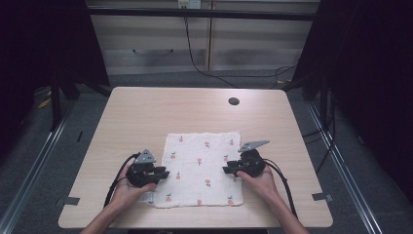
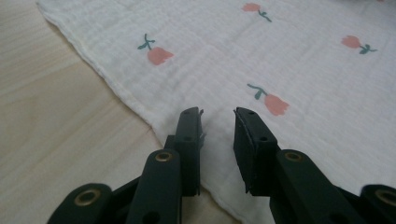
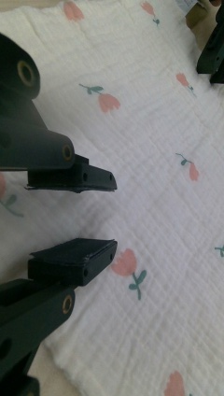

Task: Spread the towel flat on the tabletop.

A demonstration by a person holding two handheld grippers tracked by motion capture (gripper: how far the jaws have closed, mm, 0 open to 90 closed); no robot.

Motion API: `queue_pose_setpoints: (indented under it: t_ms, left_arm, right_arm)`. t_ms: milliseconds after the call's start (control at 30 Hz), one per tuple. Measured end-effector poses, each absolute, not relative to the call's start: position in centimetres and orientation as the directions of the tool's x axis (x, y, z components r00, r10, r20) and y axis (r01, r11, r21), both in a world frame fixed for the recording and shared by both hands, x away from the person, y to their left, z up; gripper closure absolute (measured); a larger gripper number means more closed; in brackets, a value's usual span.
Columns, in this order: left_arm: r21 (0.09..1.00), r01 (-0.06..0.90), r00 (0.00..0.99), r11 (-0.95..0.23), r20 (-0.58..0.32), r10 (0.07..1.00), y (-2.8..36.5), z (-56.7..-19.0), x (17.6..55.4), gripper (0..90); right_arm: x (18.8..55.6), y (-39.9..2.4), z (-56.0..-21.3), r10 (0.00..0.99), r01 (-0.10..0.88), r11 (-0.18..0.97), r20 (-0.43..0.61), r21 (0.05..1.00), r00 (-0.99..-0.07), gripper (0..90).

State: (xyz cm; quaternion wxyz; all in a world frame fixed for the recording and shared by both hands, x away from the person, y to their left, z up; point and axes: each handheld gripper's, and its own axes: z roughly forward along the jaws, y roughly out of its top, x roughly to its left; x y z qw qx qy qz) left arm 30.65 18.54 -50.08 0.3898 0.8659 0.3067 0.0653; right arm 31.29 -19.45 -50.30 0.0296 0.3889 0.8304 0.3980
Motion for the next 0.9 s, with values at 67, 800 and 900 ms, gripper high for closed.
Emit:
queue_pose_setpoints:
  t_ms: [67,800,900]
  left_arm:
    - [0.718,0.494,0.799,-0.491,-0.150,0.583,18.7,-50.1,30.3,69.8]
    - [0.708,0.493,0.821,-0.507,-0.186,0.540,18.4,-49.9,28.5,68.2]
    - [0.723,0.489,0.827,-0.488,-0.207,0.523,18.3,-49.3,28.9,69.8]
  right_arm:
    - [31.0,-19.6,-50.3,0.668,0.624,0.381,0.263,0.682,-0.696,64.9]
    - [27.2,-20.2,-49.9,0.655,0.608,0.399,0.250,0.687,-0.713,63.1]
    - [28.2,-20.7,-48.9,0.672,0.586,0.363,0.233,0.724,-0.703,63.4]
